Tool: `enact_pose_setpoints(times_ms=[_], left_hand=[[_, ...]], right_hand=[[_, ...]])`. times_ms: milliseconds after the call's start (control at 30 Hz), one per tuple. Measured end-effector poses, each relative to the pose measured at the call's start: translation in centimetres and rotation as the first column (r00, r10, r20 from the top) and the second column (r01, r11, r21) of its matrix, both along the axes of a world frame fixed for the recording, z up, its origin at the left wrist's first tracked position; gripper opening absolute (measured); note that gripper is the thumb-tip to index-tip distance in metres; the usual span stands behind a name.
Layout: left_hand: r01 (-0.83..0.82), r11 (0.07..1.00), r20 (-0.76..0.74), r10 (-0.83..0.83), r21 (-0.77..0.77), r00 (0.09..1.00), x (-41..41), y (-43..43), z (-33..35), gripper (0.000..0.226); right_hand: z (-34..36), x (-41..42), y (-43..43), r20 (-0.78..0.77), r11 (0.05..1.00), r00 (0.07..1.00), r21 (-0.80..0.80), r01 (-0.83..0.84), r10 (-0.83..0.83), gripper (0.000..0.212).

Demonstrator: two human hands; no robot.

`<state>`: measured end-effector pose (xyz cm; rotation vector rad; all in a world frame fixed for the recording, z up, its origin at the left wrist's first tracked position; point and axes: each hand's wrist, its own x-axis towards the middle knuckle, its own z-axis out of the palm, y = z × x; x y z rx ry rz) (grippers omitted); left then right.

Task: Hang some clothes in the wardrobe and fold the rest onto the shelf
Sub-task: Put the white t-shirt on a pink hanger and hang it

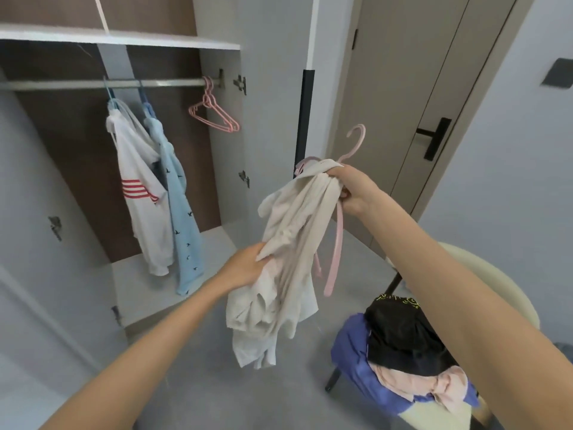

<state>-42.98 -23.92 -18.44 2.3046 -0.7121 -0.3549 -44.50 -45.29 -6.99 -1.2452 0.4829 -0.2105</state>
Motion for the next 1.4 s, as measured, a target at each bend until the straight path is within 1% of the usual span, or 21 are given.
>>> enact_pose_setpoints(times_ms=[33, 133, 200, 233, 267, 367, 467, 533, 600, 667, 733, 800, 900, 967, 1000, 1033, 1067, 1100, 1267, 1333, 1400], left_hand=[[-0.045, 0.997, -0.045, 0.042, -0.069, 0.998, 0.2, 0.4, 0.9, 0.022], [-0.209, 0.936, -0.324, 0.112, -0.284, 0.939, 1.2, 1.3, 3.2, 0.018], [-0.296, 0.897, -0.437, 0.134, -0.329, 0.889, 1.8, 1.4, 4.4, 0.023], [-0.341, 0.869, -0.47, 0.147, -0.358, 0.87, 2.1, 1.4, 4.9, 0.024], [-0.378, 0.838, -0.493, 0.155, -0.393, 0.856, 2.4, 1.2, 5.4, 0.025], [-0.463, 0.742, -0.526, 0.176, -0.485, 0.832, 3.1, 0.9, 6.0, 0.036], [-0.556, 0.598, -0.589, 0.167, -0.577, 0.79, 3.6, 0.6, 5.9, 0.035], [-0.579, 0.515, -0.616, 0.12, -0.631, 0.778, 3.7, 0.0, 6.4, 0.033], [-0.578, 0.448, -0.637, 0.025, -0.682, 0.771, 3.6, -0.9, 7.4, 0.029], [-0.571, 0.409, -0.649, -0.072, -0.712, 0.758, 3.3, -1.6, 8.6, 0.025], [-0.552, 0.402, -0.638, -0.115, -0.731, 0.761, 3.1, -2.0, 9.6, 0.021], [-0.528, 0.376, -0.605, -0.12, -0.762, 0.787, 3.3, -1.7, 10.3, 0.019], [-0.544, 0.258, -0.568, -0.025, -0.799, 0.823, 4.3, -0.3, 10.9, 0.019], [-0.583, 0.175, -0.583, 0.058, -0.794, 0.811, 5.4, 1.1, 10.3, 0.022], [-0.598, 0.158, -0.593, 0.087, -0.785, 0.801, 5.8, 1.7, 9.7, 0.025], [-0.604, 0.157, -0.595, 0.106, -0.782, 0.797, 6.1, 2.3, 8.9, 0.03], [-0.598, 0.181, -0.585, 0.123, -0.781, 0.802, 6.2, 2.6, 8.2, 0.035], [-0.583, 0.231, -0.565, 0.144, -0.779, 0.813, 6.0, 2.9, 7.7, 0.039], [-0.484, 0.514, -0.444, 0.21, -0.708, 0.871, 4.8, 3.8, 6.5, 0.074], [-0.4, 0.665, -0.323, 0.243, -0.631, 0.915, 3.9, 4.4, 6.7, 0.088], [-0.273, 0.796, -0.173, 0.213, -0.539, 0.962, 2.9, 4.4, 6.9, 0.097]], right_hand=[[-0.5, 0.2, -0.1, -0.035, 0.997, 0.999, -0.058, -0.043, 0.041, 0.018], [-2.9, 0.7, -0.2, -0.16, 0.948, 0.963, -0.202, -0.248, 0.218, 0.016], [-4.7, 0.8, 0.2, -0.228, 0.893, 0.929, -0.283, -0.349, 0.29, 0.014], [-5.5, 0.6, 0.6, -0.245, 0.864, 0.916, -0.324, -0.386, 0.318, 0.013], [-6.1, 0.4, 0.9, -0.251, 0.845, 0.907, -0.344, -0.41, 0.338, 0.02], [-7.1, -0.7, 1.3, -0.223, 0.856, 0.913, -0.327, -0.401, 0.342, 0.041], [-7.8, -2.1, 1.3, -0.17, 0.816, 0.884, -0.34, -0.468, 0.436, 0.053], [-8.6, -2.9, 1.5, -0.114, 0.773, 0.835, -0.326, -0.544, 0.539, 0.064], [-9.5, -3.5, 2.2, -0.087, 0.726, 0.787, -0.335, -0.6, 0.61, 0.072], [-10.0, -4.1, 3.5, -0.105, 0.709, 0.787, -0.373, -0.598, 0.608, 0.061], [-10.6, -4.2, 4.4, -0.107, 0.746, 0.837, -0.402, -0.531, 0.537, 0.049], [-10.8, -4.1, 4.6, -0.052, 0.791, 0.884, -0.423, -0.441, 0.465, 0.045], [-9.0, -3.7, 3.5, -0.045, 0.794, 0.922, -0.494, -0.354, 0.384, 0.045], [-6.9, -3.1, 2.5, -0.043, 0.79, 0.929, -0.512, -0.337, 0.368, 0.04], [-5.8, -2.8, 2.3, -0.027, 0.795, 0.927, -0.505, -0.336, 0.375, 0.037], [-4.7, -2.4, 2.3, -0.004, 0.801, 0.921, -0.492, -0.34, 0.389, 0.036], [-3.8, -1.9, 2.5, 0.021, 0.809, 0.914, -0.475, -0.347, 0.405, 0.035], [-3.0, -1.5, 2.9, 0.043, 0.818, 0.906, -0.451, -0.358, 0.421, 0.036], [0.1, 0.5, 5.4, 0.101, 0.871, 0.887, -0.266, -0.413, 0.452, 0.031], [0.9, 1.3, 6.0, 0.123, 0.88, 0.882, -0.214, -0.425, 0.456, 0.034], [1.5, 2.1, 6.5, 0.123, 0.876, 0.878, -0.214, -0.432, 0.463, 0.035]])
